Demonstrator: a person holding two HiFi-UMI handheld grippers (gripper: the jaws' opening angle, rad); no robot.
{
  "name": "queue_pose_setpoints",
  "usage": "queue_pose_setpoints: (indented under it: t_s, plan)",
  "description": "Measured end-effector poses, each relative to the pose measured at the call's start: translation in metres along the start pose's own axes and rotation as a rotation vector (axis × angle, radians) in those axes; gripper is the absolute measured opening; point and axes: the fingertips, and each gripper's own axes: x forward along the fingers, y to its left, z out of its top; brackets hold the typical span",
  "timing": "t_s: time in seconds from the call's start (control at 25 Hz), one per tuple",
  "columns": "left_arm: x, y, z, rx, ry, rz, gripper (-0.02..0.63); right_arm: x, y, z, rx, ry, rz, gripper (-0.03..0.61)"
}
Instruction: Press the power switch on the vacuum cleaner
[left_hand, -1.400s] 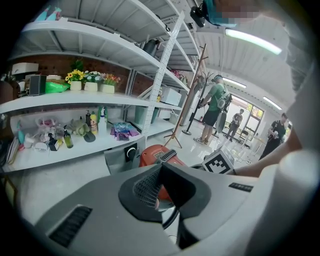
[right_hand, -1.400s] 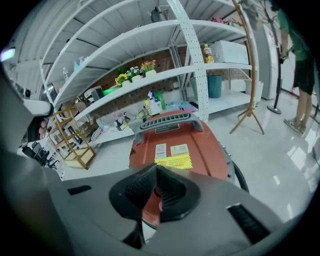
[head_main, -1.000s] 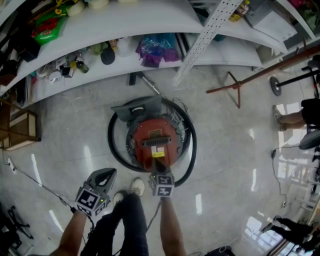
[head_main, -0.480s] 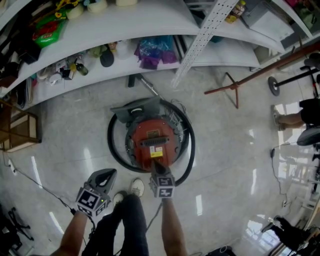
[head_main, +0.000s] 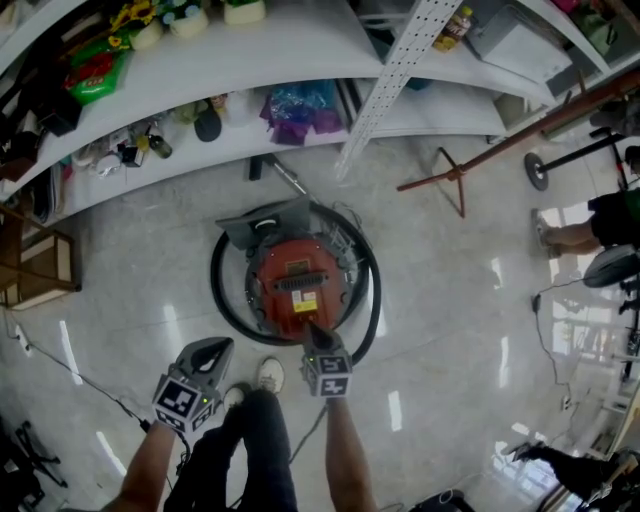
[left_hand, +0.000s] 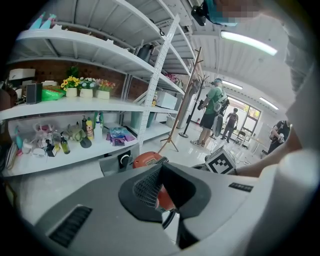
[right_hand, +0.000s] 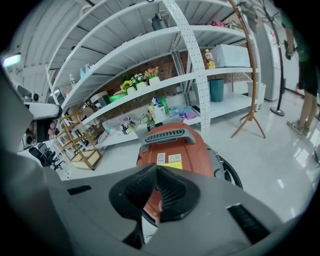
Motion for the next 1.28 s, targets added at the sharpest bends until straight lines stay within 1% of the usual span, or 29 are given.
queue_pose_setpoints:
  t_s: [0.24, 0.52, 0.76, 0.96, 1.28]
  plan:
    - [-0.01, -0.015, 0.012, 0.015, -0.006, -0.027, 0.008, -0.032, 0.003, 0.02, -0.008, -0.041, -0.01, 0.012]
    - [-0.029, -0.029, 0.037, 0.028, -0.052, -0.04, 0.008, -0.073, 0.015, 0.047, -0.016, -0.102, -0.015, 0.011]
    - [-0.049, -0.042, 0.056, 0.04, -0.08, -0.046, 0.008, -0.11, 0.034, 0.073, -0.031, -0.161, -0.015, 0.011]
    - [-0.069, -0.053, 0.071, 0.056, -0.096, -0.041, 0.008, -0.146, 0.059, 0.099, -0.044, -0.211, -0.005, 0.012]
    - [-0.093, -0.075, 0.096, 0.09, -0.131, -0.068, 0.008, -0.193, 0.082, 0.117, -0.046, -0.248, -0.01, 0.012]
